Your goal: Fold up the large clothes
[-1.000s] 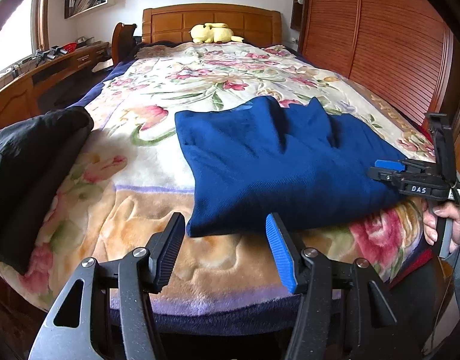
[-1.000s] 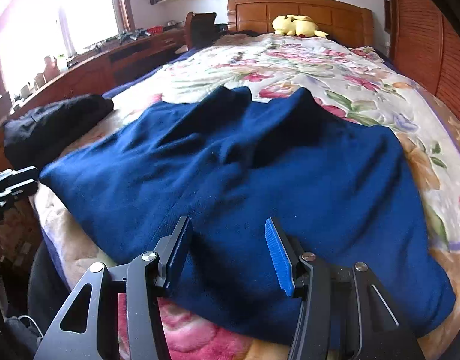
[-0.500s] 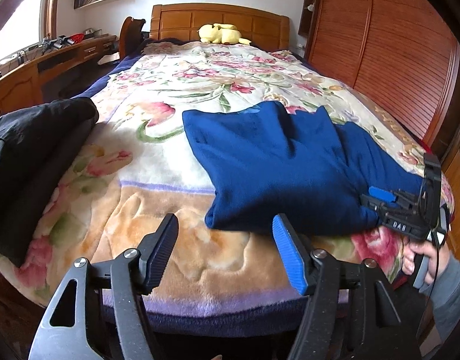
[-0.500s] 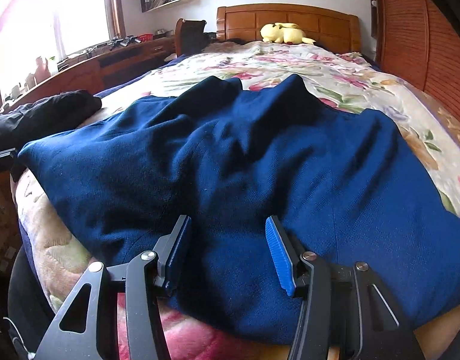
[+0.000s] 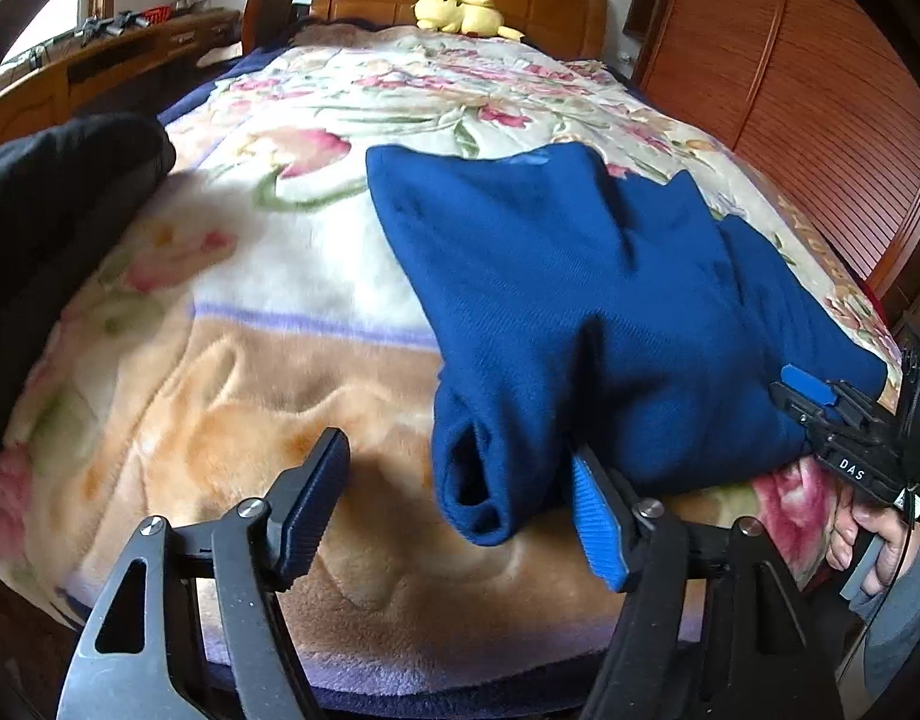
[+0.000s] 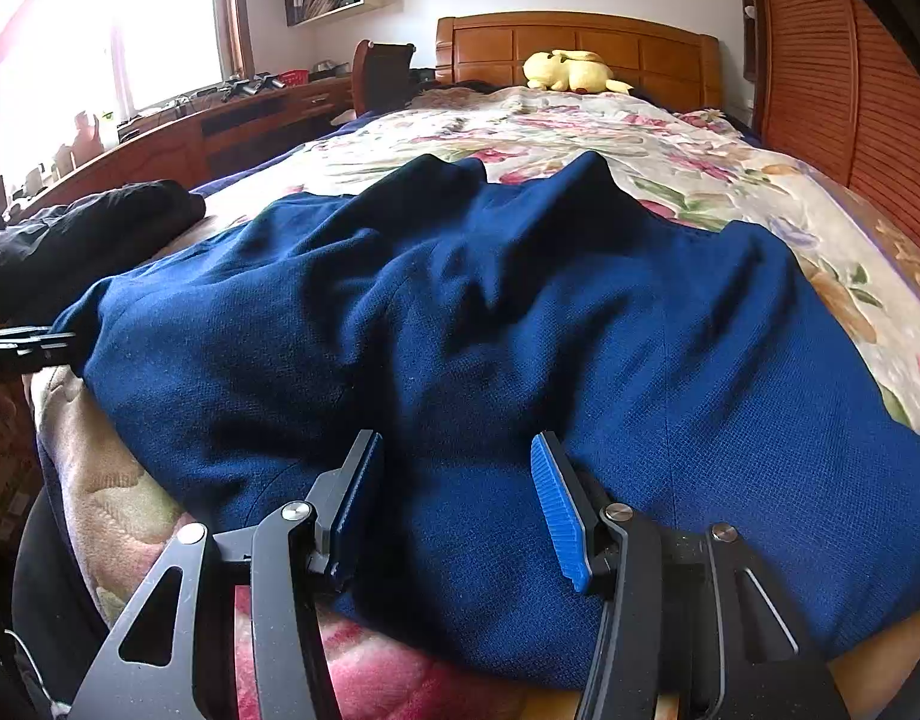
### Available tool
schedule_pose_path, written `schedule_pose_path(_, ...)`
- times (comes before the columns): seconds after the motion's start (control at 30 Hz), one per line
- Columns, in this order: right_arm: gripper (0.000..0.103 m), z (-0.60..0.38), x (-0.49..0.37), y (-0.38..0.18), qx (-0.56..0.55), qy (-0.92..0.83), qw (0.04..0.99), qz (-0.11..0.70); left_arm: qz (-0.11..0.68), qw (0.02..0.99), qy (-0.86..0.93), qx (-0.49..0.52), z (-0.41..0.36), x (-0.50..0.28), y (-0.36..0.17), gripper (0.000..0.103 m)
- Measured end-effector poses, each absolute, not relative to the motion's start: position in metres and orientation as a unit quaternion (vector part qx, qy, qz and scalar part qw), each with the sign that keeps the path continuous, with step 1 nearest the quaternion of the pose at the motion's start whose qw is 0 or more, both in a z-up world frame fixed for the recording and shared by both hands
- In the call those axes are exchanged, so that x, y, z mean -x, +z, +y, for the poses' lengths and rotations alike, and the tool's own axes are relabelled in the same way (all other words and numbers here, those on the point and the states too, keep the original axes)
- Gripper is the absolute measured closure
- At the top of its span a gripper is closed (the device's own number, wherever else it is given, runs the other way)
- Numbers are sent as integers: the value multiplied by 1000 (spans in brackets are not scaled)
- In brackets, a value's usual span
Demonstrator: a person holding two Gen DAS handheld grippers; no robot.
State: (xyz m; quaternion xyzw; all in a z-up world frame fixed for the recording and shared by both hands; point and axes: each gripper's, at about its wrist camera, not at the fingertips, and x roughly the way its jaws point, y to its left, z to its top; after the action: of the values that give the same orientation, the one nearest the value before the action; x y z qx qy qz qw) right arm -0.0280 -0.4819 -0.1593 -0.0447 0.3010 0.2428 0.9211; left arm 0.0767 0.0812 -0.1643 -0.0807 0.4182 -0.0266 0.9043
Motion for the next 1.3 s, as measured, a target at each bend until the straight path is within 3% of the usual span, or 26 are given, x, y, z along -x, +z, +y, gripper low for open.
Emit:
schedule_pose_path(0.2, 50, -481, 29, -159, 45, 242, 922, 300, 422, 902, -31, 84, 82, -76, -167, 35)
schedule_pose_path(0.33, 50, -482, 29, -159, 45, 243, 922, 298, 431, 894, -61, 108, 79, -78, -167, 67)
schedule_pose_path(0.47, 50, -482, 29, -158, 45, 243, 921, 300, 429, 895, -67, 104, 69, -78, -155, 86)
schedule_pose_path(0.9, 50, -518, 31, -130, 0, 263, 902, 343, 333, 933, -132, 38, -21, -106, -37, 90)
schedule_pose_path(1.3, 50, -612, 80, -90, -47, 236, 924, 298, 347, 908, -236, -8, -154, -144, -30, 91)
